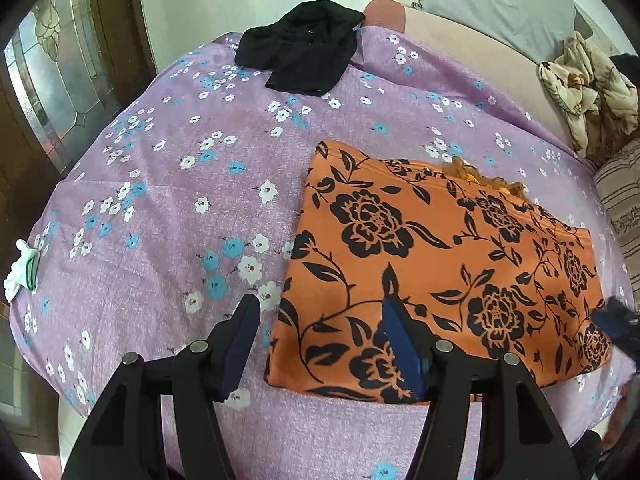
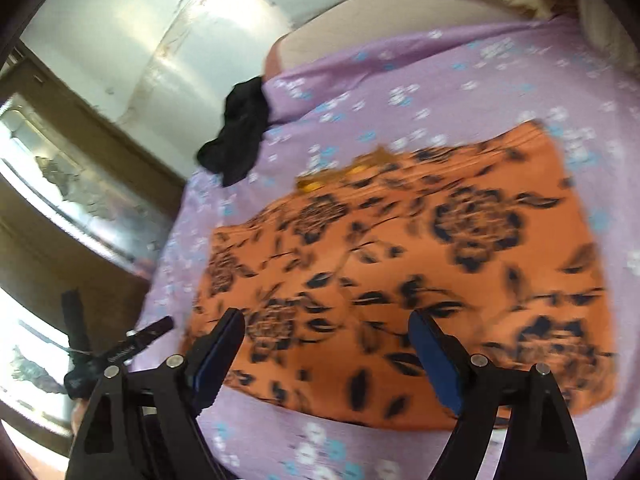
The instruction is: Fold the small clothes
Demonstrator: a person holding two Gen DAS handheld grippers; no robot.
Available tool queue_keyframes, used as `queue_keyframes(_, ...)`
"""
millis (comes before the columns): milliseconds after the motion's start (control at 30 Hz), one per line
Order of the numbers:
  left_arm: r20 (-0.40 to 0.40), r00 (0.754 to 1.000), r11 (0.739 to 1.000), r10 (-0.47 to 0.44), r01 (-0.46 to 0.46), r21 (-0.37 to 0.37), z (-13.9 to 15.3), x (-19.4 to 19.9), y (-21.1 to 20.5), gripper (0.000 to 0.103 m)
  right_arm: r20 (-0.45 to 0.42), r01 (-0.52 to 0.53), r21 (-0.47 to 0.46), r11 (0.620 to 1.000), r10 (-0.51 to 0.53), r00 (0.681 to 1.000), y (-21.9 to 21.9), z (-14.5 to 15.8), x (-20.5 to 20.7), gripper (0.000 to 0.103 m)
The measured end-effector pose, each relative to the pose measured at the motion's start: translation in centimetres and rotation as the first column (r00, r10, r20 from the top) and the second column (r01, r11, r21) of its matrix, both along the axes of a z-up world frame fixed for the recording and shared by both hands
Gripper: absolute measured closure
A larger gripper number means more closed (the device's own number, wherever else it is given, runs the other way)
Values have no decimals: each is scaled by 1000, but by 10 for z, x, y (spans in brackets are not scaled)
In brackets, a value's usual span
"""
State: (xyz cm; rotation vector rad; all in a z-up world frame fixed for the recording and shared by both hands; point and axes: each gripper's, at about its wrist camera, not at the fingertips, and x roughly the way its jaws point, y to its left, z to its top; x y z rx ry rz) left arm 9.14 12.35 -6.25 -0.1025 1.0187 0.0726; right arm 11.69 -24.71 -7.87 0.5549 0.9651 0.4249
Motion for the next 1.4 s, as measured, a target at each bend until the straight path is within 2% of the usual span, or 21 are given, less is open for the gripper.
queue_keyframes(67,-2,1000,1000,-3,3,1,2,-3,-2,39,-166,30,-34,999,-36,986,-3,-41,12,17)
queue_keyframes(100,-3,1000,1000,-3,3,2,4,-5,-2,39,-185,51,-14,999,-52,981,-7,-49,12,18)
queue_keyframes(167,3,1000,1000,-8,8,7,6,-8,-3,39,-137,88,25,996,-84,987,-10,-35,6,18)
queue_keyframes(300,1,1000,1000,-4,4,21,8,-9,-4,39,-59,38,43,998,-35,998,2,-12,5,18)
queue_keyframes(367,9,1000,1000,0,0,21,10,-11,-5,39,-82,20,45,999,-16,996,7,-23,12,18)
queue_keyframes(433,15,1000,1000,-7,6,24,13,-13,-7,39,-170,29,16,999,-26,985,7,-48,17,18)
queue_keyframes(633,52,999,998,-10,7,56,26,-20,-9,39,-38,10,31,999,-9,999,16,-9,7,18)
queue_keyframes(667,55,998,999,-9,6,51,27,-20,-9,38,-33,4,33,999,-3,999,18,-9,7,17)
queue_keyframes(767,56,998,999,-13,11,50,30,-21,-10,38,-165,-7,-16,1000,4,986,16,-49,15,17)
queue_keyframes(967,83,996,998,-15,10,63,39,-27,-9,38,-51,11,1,1000,-11,999,14,-19,1,17)
queue_keyframes(1000,86,996,998,-13,8,61,39,-28,-9,38,-45,21,-8,1000,-21,999,9,-23,2,17)
queue_keyframes(1067,85,996,998,-12,7,60,39,-28,-9,38,-111,49,-26,998,-51,992,-2,-42,5,17)
queue_keyframes(1100,81,997,998,-14,9,59,37,-28,-9,38,-134,72,20,997,-69,989,-14,-53,5,20)
queue_keyframes(1133,78,997,998,-16,11,62,35,-29,-9,38,-121,99,72,992,-89,989,-22,-52,0,20)
queue_keyframes(1267,57,998,997,-2,-2,71,20,-31,-8,36,-83,166,80,983,-160,984,-45,-28,-23,18)
queue_keyframes(1400,8,1000,998,-4,4,64,-4,-30,-18,36,-134,256,104,961,-241,961,-72,-38,-56,18)
